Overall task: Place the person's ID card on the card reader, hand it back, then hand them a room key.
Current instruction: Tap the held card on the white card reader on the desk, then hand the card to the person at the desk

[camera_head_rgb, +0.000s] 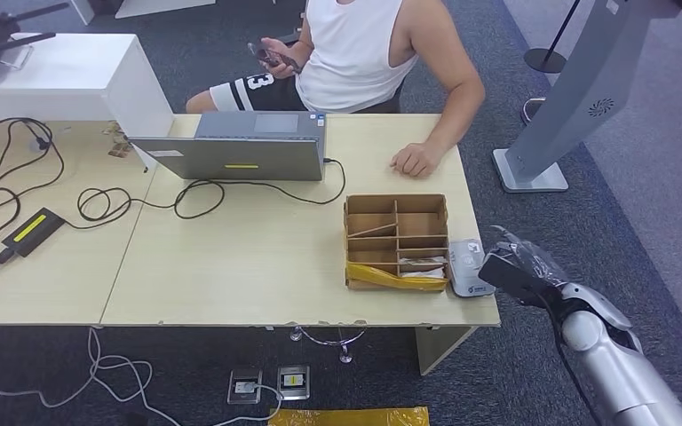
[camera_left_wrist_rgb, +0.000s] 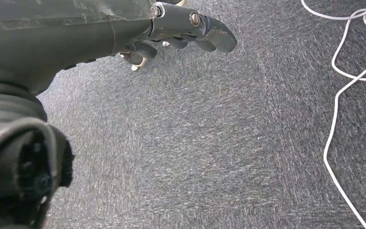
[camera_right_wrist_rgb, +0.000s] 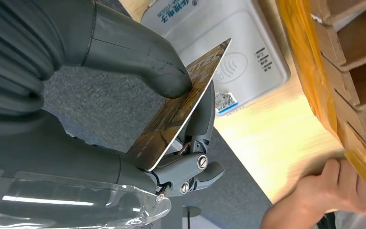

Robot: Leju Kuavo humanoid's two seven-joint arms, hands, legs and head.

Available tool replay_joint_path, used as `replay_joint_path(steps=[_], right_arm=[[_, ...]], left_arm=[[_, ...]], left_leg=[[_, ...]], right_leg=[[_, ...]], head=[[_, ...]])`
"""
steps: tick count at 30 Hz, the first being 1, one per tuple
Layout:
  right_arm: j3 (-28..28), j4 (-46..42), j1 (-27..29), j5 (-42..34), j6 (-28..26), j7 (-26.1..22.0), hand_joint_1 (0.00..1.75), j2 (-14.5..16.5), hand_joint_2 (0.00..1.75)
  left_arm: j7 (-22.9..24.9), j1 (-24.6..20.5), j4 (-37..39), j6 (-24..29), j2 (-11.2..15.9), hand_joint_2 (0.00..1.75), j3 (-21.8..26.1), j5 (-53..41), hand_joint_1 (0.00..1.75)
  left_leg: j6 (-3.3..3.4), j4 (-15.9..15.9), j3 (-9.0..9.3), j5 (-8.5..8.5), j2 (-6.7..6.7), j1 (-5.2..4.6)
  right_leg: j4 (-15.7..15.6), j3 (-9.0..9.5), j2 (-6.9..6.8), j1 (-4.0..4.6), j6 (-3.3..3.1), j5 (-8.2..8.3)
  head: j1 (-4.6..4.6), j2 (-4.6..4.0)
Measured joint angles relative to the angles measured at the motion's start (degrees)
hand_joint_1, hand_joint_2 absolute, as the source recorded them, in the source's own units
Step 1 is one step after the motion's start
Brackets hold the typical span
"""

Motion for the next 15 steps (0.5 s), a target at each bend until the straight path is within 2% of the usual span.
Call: replay_joint_path(steps=[15], right_arm=[[0.01,2.17,0.84,-0.04,-0.63,-0.32,1.75,1.43,1.75]], left_arm=[[0.0,-0.01,0.0,-0.15,-0.15,0.0,-0.09,-0.36,0.0]], left_leg=[[-0.01,0.0,0.08,0.0,0.12,0.0]], right_leg=[[0.0,0.04,0.13,0.0,0.0,0.01]], head=[[0.01,-0.01]])
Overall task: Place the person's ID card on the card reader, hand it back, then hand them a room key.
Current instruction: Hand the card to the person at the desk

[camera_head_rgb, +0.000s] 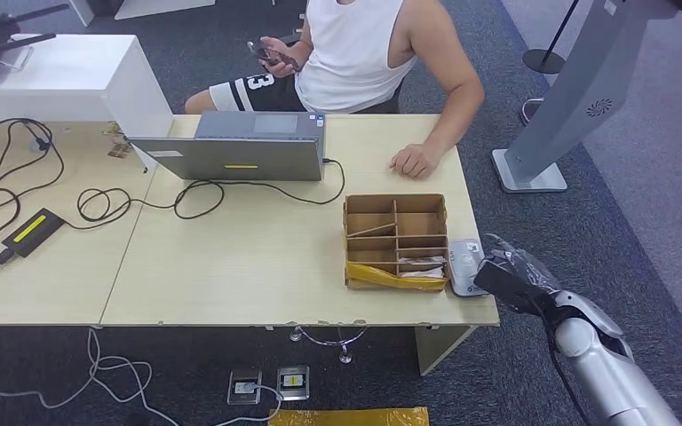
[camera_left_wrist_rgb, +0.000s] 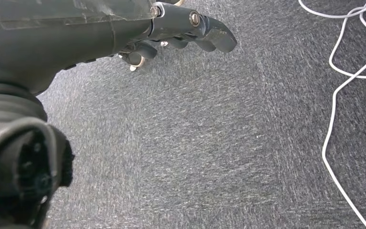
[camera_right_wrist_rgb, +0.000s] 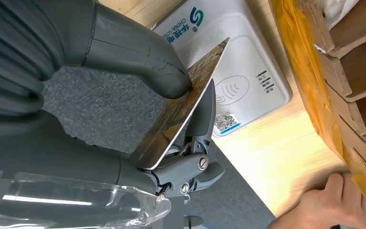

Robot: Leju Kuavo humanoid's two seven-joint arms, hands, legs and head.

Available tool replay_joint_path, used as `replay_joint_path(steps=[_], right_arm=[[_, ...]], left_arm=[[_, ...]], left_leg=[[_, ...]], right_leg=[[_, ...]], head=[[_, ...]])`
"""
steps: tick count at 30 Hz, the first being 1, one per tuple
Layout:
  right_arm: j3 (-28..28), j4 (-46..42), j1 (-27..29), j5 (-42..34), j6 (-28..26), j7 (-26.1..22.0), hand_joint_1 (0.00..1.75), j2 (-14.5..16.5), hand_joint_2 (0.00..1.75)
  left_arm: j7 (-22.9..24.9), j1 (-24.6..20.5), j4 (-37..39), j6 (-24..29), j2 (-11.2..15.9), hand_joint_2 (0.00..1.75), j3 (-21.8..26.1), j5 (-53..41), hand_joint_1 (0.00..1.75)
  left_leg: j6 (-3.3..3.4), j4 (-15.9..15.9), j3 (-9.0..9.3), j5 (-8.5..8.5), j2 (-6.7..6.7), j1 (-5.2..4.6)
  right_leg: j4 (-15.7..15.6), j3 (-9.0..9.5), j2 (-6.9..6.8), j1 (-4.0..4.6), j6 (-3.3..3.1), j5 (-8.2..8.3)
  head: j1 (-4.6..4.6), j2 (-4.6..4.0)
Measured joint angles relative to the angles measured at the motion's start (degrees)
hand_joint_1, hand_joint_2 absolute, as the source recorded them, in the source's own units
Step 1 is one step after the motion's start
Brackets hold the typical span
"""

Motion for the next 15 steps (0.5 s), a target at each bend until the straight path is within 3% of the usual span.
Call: replay_joint_path(steps=[15], right_arm=[[0.02,1.8,-0.08,0.09,-1.38,-0.95,1.75,0.79,1.75]], left_arm=[[0.0,0.0,0.0,0.0,-0.15,0.0,-0.2,-0.37,0.0]], left_leg=[[0.0,0.0,0.08,0.0,0.19,0.0]], right_leg=[[0.0,0.03,0.18,0.0,-0.01,0.02]], head=[[0.0,0.01]])
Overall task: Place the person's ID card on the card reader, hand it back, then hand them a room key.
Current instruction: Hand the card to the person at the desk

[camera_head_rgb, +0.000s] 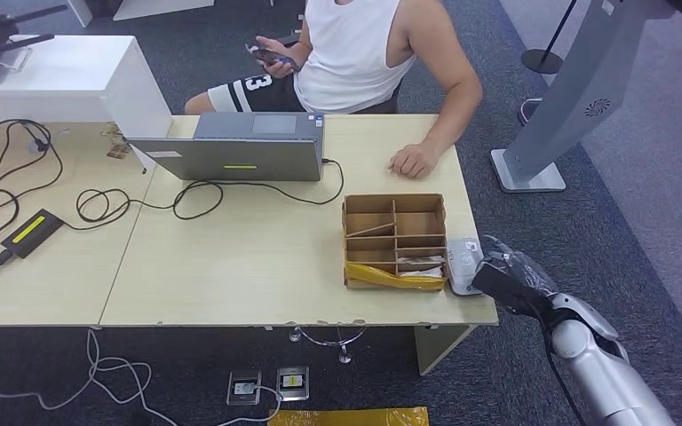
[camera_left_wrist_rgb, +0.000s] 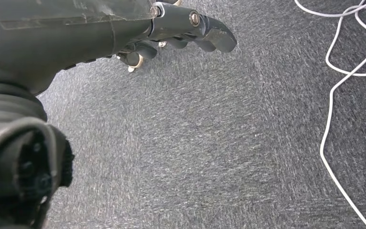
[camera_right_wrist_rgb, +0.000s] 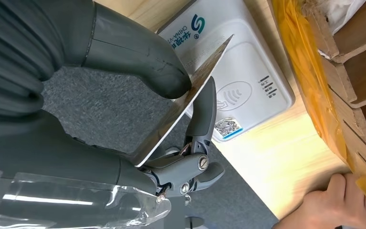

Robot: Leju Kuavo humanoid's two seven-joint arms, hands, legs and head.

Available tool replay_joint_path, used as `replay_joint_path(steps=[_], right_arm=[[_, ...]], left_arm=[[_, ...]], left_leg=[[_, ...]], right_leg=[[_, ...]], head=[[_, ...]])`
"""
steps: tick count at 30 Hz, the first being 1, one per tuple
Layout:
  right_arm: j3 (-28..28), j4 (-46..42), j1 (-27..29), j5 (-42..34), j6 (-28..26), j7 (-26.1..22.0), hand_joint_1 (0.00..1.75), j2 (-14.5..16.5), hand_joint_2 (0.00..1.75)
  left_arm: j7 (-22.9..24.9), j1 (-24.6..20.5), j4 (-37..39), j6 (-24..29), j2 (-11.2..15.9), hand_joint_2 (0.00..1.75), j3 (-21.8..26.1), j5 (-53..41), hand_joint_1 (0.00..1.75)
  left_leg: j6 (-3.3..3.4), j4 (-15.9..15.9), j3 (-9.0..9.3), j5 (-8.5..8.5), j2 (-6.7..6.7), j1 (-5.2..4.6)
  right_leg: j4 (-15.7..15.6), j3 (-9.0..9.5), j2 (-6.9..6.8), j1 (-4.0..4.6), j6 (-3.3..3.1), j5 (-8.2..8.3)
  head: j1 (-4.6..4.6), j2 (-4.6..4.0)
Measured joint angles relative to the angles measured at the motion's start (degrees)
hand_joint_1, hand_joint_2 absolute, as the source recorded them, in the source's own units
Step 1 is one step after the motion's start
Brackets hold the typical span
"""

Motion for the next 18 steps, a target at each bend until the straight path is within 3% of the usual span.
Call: replay_joint_path(steps=[11,18], right_arm=[[-0.24,-0.03,-4.95,0.72,-0.69,0.11,1.74,-2.0,1.75],[-0.52,-1.44,-16.7,3.68,0.99,-0.77,1.57,-5.13,1.75]], left_arm=[[0.0,0.01,0.0,0.2,0.0,0.0,0.0,0.01,0.0],[-0.19,0.01,0.0,0.31,0.15,0.0,0.0,0.42,0.0]], left_leg=[[0.01,0.01,-0.04,0.0,-0.01,-0.02],[0.0,0.01,-0.07,0.01,0.0,-0.05]], right_leg=[[0.01,-0.01,-0.02,-0.02,0.02,0.03],[0.04,-0.05,-0.01,-0.05,0.02,0.03]], head=[[0.0,0.01],[0.0,0.0]])
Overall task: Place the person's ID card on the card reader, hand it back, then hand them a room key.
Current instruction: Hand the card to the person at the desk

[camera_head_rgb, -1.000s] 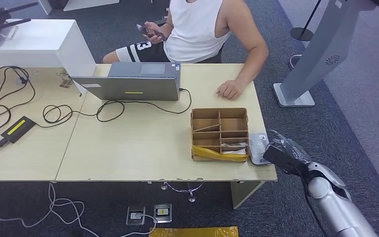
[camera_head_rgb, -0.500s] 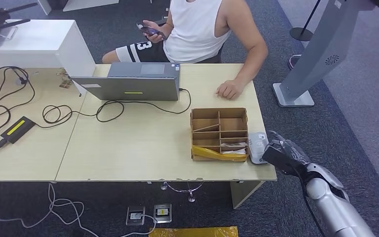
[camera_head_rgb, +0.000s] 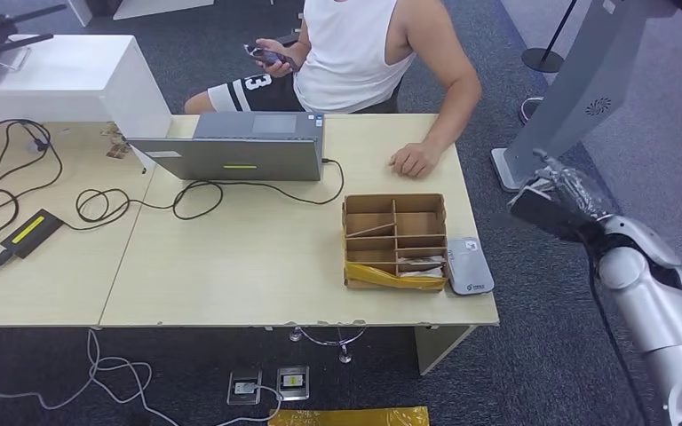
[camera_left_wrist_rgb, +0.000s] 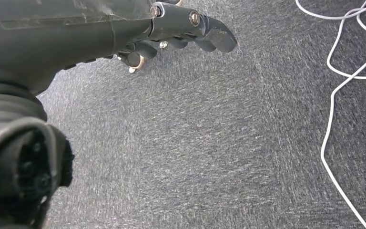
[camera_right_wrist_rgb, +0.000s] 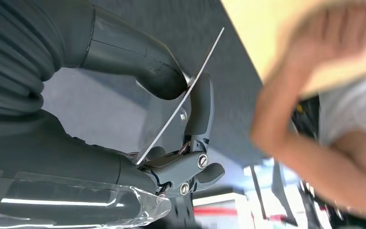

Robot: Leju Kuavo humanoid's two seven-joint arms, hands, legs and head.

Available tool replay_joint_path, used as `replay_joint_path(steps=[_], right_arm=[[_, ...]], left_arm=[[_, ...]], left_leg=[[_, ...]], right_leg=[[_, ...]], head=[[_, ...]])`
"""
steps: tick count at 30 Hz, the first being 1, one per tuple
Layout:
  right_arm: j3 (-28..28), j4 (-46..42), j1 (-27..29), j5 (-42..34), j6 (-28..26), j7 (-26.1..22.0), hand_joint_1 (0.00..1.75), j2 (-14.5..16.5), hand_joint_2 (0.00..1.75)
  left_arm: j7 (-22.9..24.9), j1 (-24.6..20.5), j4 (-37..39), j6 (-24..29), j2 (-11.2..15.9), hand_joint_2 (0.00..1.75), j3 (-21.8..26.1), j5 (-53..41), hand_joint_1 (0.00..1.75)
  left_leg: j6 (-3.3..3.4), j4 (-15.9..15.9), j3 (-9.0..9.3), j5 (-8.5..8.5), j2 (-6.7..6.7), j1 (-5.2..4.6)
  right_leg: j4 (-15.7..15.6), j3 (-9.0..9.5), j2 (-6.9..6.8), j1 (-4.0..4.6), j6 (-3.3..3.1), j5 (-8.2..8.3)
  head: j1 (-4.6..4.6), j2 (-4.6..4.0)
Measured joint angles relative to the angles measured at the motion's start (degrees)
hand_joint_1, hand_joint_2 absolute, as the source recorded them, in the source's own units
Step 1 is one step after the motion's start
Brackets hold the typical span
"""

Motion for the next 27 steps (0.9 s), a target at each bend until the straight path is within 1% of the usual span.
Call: replay_joint_path(steps=[5,11,14,19,24,27], right_arm=[[0.4,0.29,-9.63,1.61,0.55,-1.63,1.53,-0.78,1.75],[1.91,2.45,-16.52,4.49,1.14,-3.61,1.58,-0.32,1.75],[3.44,5.18,-19.39,6.62,0.32,-4.65,1.59,0.95,1.75],[6.55,12.13,-23.7,9.59,-1.53,-5.63,1.62,4.08,1.75],[9.16,17.95,-25.12,12.04,-3.55,-5.65,1.63,6.8,1.75],[10.54,20.76,-25.54,13.53,-4.79,-4.46,1.62,8.07,1.75]], left_arm=[[-0.65,-0.04,0.0,-0.18,-0.02,0.0,0.0,-0.14,0.0],[-0.64,-1.18,0.0,-1.33,0.01,0.0,-0.05,-1.86,0.0],[-0.58,-2.1,-0.01,-1.89,0.01,0.0,-0.09,-2.5,0.0],[-0.24,-3.31,-0.03,-2.73,0.02,0.0,-0.48,-3.38,0.0],[0.59,-3.93,-0.04,-3.09,0.0,0.0,-1.03,-3.86,0.0],[0.73,-4.05,-0.04,-3.13,-0.01,0.0,-1.1,-3.94,0.0]], left_leg=[[0.0,0.0,-0.01,0.01,-0.02,0.02],[0.0,-0.01,-0.08,0.0,-0.04,0.03],[0.0,-0.01,-0.09,0.01,-0.04,0.04],[-0.01,-0.01,-0.07,0.02,-0.08,0.06],[-0.01,0.0,-0.07,0.02,-0.13,0.07],[-0.01,0.0,-0.08,0.02,-0.15,0.07]], right_leg=[[0.0,-0.01,-0.03,0.02,0.0,0.0],[0.02,-0.01,-0.05,0.03,-0.01,-0.01],[0.04,-0.01,-0.05,0.03,-0.01,-0.01],[0.04,-0.01,-0.09,0.05,-0.01,-0.01],[0.05,-0.01,-0.14,0.06,-0.01,-0.01],[0.04,-0.01,-0.16,0.06,-0.02,-0.02]], head=[[0.0,0.01],[-0.01,0.01],[0.0,0.01],[-0.01,0.0],[0.0,0.0],[0.01,0.0]])
